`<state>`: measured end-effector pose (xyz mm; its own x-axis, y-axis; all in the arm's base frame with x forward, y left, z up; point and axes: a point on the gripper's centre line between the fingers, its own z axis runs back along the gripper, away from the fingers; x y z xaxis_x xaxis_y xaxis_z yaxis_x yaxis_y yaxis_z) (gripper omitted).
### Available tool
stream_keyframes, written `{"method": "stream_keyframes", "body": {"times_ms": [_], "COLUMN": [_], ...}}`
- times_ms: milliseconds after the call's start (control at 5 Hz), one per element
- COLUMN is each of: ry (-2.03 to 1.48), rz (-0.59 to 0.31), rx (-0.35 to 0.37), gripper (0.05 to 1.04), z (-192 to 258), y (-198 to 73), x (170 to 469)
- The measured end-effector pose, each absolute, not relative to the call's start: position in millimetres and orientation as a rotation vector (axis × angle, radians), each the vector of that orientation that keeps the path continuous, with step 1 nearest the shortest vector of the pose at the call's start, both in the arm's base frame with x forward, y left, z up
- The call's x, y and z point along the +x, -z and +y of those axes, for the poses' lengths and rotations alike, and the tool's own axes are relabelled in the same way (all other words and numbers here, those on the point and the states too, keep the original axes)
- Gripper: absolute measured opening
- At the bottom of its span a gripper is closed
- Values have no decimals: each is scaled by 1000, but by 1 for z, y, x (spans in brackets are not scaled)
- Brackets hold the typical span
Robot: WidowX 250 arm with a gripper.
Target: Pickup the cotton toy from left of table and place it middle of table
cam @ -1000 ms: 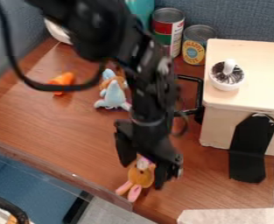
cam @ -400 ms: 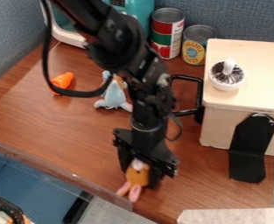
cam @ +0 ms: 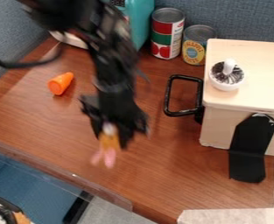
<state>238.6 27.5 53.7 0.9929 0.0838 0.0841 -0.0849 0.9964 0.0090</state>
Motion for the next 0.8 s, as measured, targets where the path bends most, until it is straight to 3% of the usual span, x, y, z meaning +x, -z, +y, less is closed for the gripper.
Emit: {"method": "stream_keyframes", "body": {"times_ms": [200,400,800], "ry": [-265,-363,-475], "rz": [-137,-178,-159], "rx": [-8,1,81], "gripper": [544,544,544], "z": [79,125,225], "y": [-88,-104,-84], "x": [250,270,303]}}
